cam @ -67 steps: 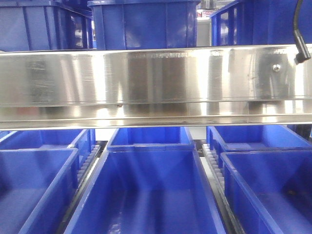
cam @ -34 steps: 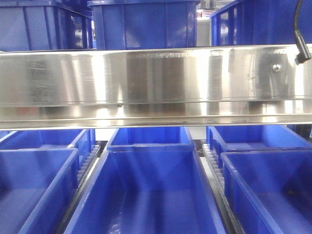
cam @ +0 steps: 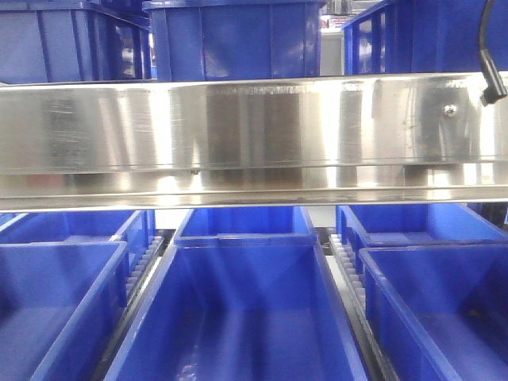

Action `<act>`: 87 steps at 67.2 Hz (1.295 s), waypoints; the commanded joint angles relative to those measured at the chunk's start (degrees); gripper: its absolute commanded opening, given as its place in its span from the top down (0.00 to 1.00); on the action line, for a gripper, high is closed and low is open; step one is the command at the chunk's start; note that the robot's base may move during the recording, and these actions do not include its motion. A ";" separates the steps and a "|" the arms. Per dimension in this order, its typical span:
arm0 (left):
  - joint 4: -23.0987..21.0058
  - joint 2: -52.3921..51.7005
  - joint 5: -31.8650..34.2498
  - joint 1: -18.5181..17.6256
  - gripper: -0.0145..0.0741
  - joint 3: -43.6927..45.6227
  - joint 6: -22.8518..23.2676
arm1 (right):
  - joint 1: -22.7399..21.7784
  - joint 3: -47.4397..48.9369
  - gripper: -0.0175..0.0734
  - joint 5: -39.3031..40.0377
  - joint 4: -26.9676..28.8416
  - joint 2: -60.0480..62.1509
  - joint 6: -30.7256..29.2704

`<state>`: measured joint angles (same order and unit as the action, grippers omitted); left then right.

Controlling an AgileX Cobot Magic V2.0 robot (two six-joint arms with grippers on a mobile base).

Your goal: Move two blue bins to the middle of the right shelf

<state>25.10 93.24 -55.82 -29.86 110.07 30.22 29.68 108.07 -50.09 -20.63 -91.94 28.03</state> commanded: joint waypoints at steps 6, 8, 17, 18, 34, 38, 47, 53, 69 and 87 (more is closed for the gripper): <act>1.16 -1.06 4.23 0.20 0.96 1.03 0.47 | 0.26 1.15 0.99 6.91 -0.50 1.24 0.10; 1.16 -1.06 4.23 0.20 0.96 1.03 0.47 | 0.26 1.15 0.99 6.91 -0.50 1.24 0.10; 1.16 -1.06 4.50 0.20 0.96 1.03 0.47 | 0.26 1.15 0.99 6.91 -0.50 1.24 0.10; 1.16 -1.06 4.60 0.20 0.96 1.03 0.47 | 0.26 1.15 0.99 6.91 -0.50 1.24 0.10; 1.16 -1.06 4.72 0.20 0.96 1.03 0.47 | 0.26 1.15 0.99 6.91 -0.50 1.24 0.10; 1.16 -1.06 4.72 0.20 0.96 1.03 0.47 | 0.26 1.15 0.99 7.04 -0.50 1.24 0.10; 1.16 -1.06 4.72 0.20 0.96 1.03 0.47 | 0.26 1.15 0.99 7.15 -0.50 1.24 0.10; 1.16 -1.06 4.72 0.20 0.96 1.03 0.47 | 0.26 1.15 0.99 7.15 -0.50 1.24 0.10; 1.16 -1.06 4.72 0.20 0.96 1.03 0.47 | 0.26 1.15 0.99 7.15 -0.50 1.24 0.10; 1.16 -0.85 4.84 0.20 0.96 1.03 0.47 | 0.26 1.15 0.99 7.15 -0.50 1.24 0.10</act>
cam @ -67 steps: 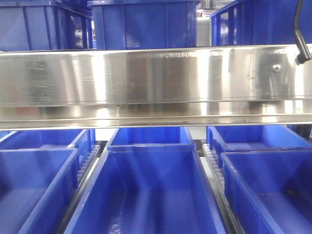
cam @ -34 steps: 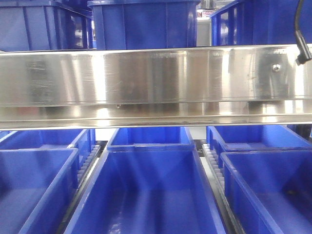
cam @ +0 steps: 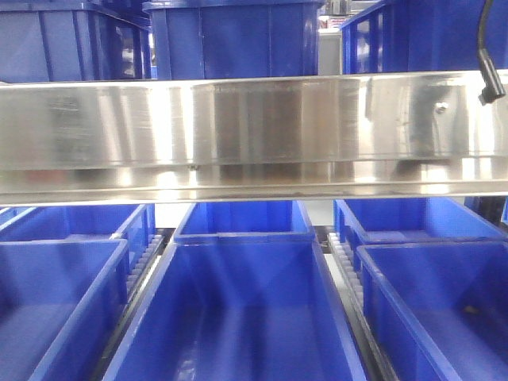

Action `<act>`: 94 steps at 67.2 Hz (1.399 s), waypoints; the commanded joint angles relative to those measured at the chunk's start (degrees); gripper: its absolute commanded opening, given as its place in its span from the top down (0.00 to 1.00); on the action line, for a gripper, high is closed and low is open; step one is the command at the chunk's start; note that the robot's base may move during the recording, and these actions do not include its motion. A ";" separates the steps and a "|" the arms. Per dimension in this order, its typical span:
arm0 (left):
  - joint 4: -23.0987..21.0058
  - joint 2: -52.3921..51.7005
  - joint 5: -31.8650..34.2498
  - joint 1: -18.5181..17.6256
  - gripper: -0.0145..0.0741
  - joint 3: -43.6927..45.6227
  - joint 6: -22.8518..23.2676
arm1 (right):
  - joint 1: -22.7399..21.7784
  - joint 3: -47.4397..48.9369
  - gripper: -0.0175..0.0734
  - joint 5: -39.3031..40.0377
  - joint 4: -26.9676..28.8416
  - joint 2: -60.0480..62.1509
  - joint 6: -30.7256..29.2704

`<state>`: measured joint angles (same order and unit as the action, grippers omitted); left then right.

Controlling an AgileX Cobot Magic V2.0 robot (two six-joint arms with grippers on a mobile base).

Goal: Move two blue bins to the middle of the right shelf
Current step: 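Back the base away from the shelf holding the teal bin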

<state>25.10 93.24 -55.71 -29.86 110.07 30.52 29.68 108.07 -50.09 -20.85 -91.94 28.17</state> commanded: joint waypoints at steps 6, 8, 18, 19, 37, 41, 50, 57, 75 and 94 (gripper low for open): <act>1.16 -0.60 5.23 0.20 0.96 1.03 0.17 | 0.26 1.15 0.99 7.25 -0.28 1.24 -0.04; 1.16 -0.61 5.74 0.20 0.96 1.03 0.17 | 0.26 1.15 0.99 7.25 -0.28 1.24 -0.04; 1.16 -0.10 7.62 0.20 0.96 1.03 0.17 | 0.26 1.15 0.99 7.25 -0.28 1.24 -0.04; 1.16 -0.10 7.95 0.20 0.96 1.03 0.17 | 0.26 1.15 0.99 7.25 -0.28 1.24 -0.04; 1.16 -0.10 8.80 0.20 0.96 1.03 0.17 | 0.26 1.15 0.99 7.25 -0.28 1.24 -0.04; 1.16 -0.10 8.80 0.20 0.96 1.03 0.17 | 0.26 1.15 0.99 7.25 -0.28 1.24 -0.04; 1.16 -0.10 8.80 0.20 0.96 1.03 0.17 | 0.26 1.15 0.99 7.36 -0.28 1.24 -0.04; 1.16 -0.10 8.80 0.20 0.96 1.03 0.17 | 0.26 1.15 0.99 7.36 -0.28 1.24 -0.04; 1.16 -0.10 8.80 0.20 0.96 1.03 0.17 | 0.26 1.15 0.99 7.36 -0.28 1.24 -0.04; 1.16 -0.10 8.80 0.20 0.96 1.03 0.17 | 0.26 1.15 0.99 7.36 -0.28 1.24 -0.04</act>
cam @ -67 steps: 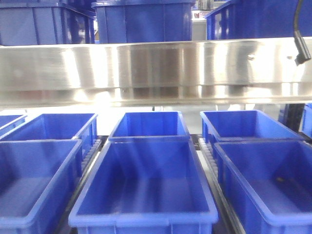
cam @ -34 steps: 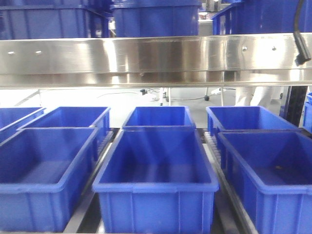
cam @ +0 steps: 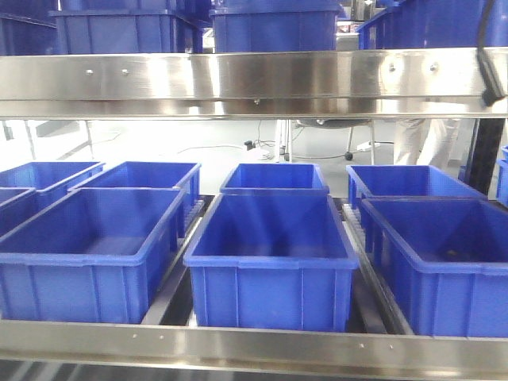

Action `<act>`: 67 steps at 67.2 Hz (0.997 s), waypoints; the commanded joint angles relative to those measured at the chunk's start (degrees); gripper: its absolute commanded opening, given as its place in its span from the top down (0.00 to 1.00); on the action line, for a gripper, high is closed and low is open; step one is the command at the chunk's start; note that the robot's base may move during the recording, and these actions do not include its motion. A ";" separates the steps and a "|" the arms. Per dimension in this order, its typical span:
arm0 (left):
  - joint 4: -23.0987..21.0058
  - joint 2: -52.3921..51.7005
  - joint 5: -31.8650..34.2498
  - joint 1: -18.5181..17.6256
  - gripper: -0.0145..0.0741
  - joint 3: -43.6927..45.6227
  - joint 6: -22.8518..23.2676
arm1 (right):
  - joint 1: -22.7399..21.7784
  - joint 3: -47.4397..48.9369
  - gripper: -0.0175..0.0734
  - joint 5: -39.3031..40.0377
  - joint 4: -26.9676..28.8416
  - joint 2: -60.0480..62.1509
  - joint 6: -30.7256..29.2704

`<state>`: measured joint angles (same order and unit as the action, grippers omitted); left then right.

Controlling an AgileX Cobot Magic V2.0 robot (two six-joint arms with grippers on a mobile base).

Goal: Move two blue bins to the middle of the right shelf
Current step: 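Back the base away from the shelf holding the teal bin, then drive the base across the aisle carrying the teal bin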

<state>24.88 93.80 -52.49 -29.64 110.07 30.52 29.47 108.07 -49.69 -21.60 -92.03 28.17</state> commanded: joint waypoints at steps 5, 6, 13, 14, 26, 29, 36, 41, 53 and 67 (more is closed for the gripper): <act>1.38 -0.66 5.57 -0.02 0.96 1.03 0.17 | 0.47 1.15 0.99 6.96 0.48 1.32 -0.04; 1.38 -0.66 5.57 -0.02 0.96 1.03 0.17 | 0.47 1.15 0.99 6.96 0.48 1.32 -0.04; 1.38 -0.66 5.57 -0.02 0.96 1.03 0.17 | 0.47 1.15 0.99 6.96 0.48 1.32 -0.04; 1.38 -0.66 5.57 -0.02 0.96 1.03 0.17 | 0.47 1.15 0.99 6.96 0.48 1.32 -0.04; 1.38 -0.66 5.57 -0.02 0.96 1.03 0.17 | 0.47 1.15 0.99 6.96 0.48 1.32 -0.04; 1.38 -0.66 5.57 -0.02 0.96 1.03 0.17 | 0.47 1.15 0.99 6.96 0.48 1.32 -0.04; 1.38 -0.66 5.57 -0.02 0.96 1.03 0.17 | 0.47 1.15 0.99 6.96 0.48 1.32 -0.04; 1.38 -0.66 5.57 -0.02 0.96 1.03 0.17 | 0.47 1.15 0.99 6.96 0.48 1.32 -0.04; 1.38 -0.66 5.57 -0.02 0.96 1.03 0.17 | 0.47 1.15 0.99 6.96 0.48 1.32 -0.04; 1.38 -0.66 5.57 -0.02 0.96 1.03 0.17 | 0.47 1.15 0.99 6.96 0.48 1.32 -0.04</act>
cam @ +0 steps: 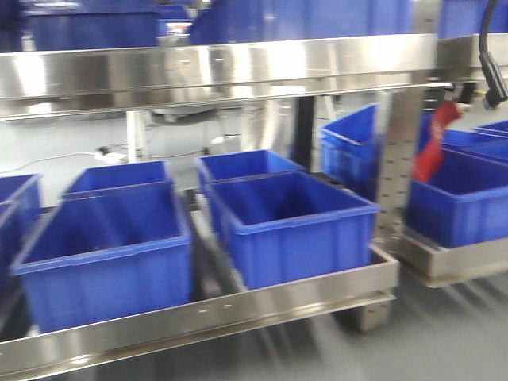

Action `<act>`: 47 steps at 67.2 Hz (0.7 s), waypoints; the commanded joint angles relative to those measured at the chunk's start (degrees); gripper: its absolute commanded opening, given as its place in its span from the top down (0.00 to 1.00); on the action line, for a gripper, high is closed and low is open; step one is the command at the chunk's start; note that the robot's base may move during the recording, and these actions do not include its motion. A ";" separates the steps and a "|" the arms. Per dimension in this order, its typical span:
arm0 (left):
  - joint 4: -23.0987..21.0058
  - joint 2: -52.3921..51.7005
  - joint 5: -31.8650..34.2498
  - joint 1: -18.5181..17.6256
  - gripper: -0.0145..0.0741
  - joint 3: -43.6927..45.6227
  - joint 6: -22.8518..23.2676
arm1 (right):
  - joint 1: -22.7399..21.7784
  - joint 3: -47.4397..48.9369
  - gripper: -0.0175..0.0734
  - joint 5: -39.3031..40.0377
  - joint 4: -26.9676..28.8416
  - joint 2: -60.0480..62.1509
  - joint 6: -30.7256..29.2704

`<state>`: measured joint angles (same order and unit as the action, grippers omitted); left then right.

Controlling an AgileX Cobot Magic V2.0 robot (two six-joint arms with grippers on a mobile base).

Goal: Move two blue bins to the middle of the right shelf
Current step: 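Drive the base across the aisle carrying the teal bin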

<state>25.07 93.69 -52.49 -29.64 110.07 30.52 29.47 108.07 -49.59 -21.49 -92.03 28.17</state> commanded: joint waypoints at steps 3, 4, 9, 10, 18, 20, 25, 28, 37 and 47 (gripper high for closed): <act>1.18 -0.55 5.57 -0.02 0.96 1.03 0.17 | 0.47 1.15 0.99 6.86 0.37 1.32 -0.04; 1.18 -0.55 5.57 -0.02 0.96 1.03 0.17 | 0.47 1.15 0.99 6.86 0.37 1.32 -0.04; 1.18 -0.55 5.57 -0.02 0.96 1.03 0.17 | 0.47 1.15 0.99 6.86 0.37 1.32 -0.04; 1.18 -0.55 5.57 -0.02 0.96 1.03 0.17 | 0.47 1.15 0.99 6.86 0.37 1.32 -0.04; 1.18 -0.55 5.57 -0.02 0.96 1.03 0.17 | 0.47 1.15 0.99 6.86 0.37 1.32 -0.04; 1.18 -0.55 5.57 -0.02 0.96 1.03 0.17 | 0.47 1.15 0.99 6.86 0.37 1.32 -0.04; 1.18 -0.55 5.57 -0.02 0.96 1.03 0.17 | 0.47 1.15 0.99 6.86 0.37 1.32 -0.04; 1.18 -0.55 5.57 -0.02 0.96 1.03 0.17 | 0.47 1.15 0.99 6.86 0.37 1.32 -0.04; 1.18 -0.55 5.57 -0.02 0.96 1.03 0.17 | 0.47 1.15 0.99 6.86 0.37 1.32 -0.04; 1.18 -0.55 5.57 -0.02 0.96 1.03 0.17 | 0.47 1.15 0.99 6.86 0.37 1.32 -0.04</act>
<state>25.07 93.69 -52.39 -29.64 110.07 30.52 29.47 108.07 -49.59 -21.49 -92.03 28.17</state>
